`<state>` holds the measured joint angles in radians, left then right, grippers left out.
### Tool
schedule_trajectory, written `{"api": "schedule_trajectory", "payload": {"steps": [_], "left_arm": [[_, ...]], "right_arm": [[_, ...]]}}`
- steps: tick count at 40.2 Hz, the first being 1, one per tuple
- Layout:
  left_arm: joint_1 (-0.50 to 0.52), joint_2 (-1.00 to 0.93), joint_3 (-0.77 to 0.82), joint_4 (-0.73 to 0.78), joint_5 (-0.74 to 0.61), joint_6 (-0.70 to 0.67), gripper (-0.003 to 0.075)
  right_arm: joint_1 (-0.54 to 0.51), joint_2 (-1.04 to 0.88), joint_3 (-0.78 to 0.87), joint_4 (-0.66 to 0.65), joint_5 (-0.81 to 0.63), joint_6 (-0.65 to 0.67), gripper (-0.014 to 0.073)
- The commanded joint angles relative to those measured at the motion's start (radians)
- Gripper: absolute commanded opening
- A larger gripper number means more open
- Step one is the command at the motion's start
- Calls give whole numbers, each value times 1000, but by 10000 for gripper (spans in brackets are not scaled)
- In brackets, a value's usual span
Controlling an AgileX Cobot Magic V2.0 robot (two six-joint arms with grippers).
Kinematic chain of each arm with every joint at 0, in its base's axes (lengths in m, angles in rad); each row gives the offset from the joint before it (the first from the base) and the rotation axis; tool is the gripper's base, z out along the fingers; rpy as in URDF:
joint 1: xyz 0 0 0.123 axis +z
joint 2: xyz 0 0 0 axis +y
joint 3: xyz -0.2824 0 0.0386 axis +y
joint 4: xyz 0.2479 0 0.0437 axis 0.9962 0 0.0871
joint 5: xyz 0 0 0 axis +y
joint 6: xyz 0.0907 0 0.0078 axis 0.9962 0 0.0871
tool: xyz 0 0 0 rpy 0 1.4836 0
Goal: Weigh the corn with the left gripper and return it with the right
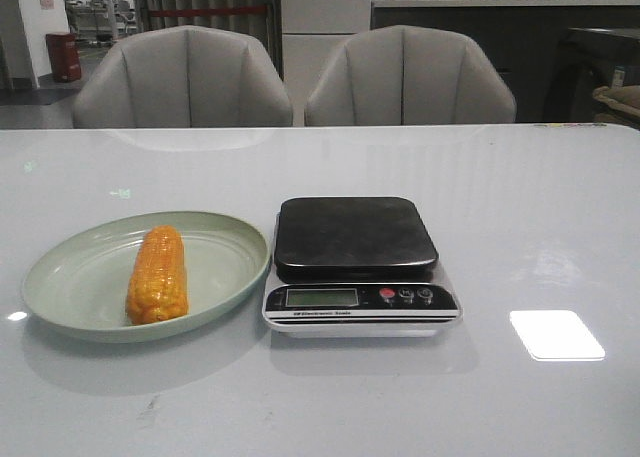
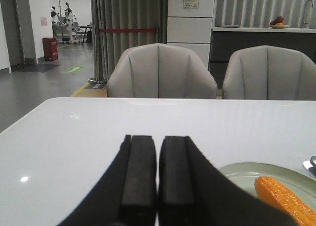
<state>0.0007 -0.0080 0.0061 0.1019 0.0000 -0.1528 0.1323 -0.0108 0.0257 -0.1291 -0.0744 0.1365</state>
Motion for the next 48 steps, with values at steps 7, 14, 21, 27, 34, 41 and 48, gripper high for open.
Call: {"api": "schedule_trajectory", "payload": {"steps": [7,14,21,27,34,41,48], "left_arm": [[0,-17,0,-9,-74,0,121],[0,-17,0,-9,-74,0,121],[0,-17,0,-9,-74,0,121],[0,-17,0,-9,-74,0,121],[0,-17,0,-9,-191,0,121],[-2,-14,-69,-14,-261,-18,121],[-2,47,-253,-17,-60,-18,121]], "right_arm": [[-6,-20,4,-11,-69,-8,198],[-6,-20,4,-11,-69,-8,198],[-6,-20,4,-11,-69,-8,198],[-6,-20,4,-11,-69,-8,198],[-6,-20,4,-11,-69,-8,198],[-6,-20,4,-11,-69,-8,198],[-6,-20,4,-11,-69,-8,198]]}}
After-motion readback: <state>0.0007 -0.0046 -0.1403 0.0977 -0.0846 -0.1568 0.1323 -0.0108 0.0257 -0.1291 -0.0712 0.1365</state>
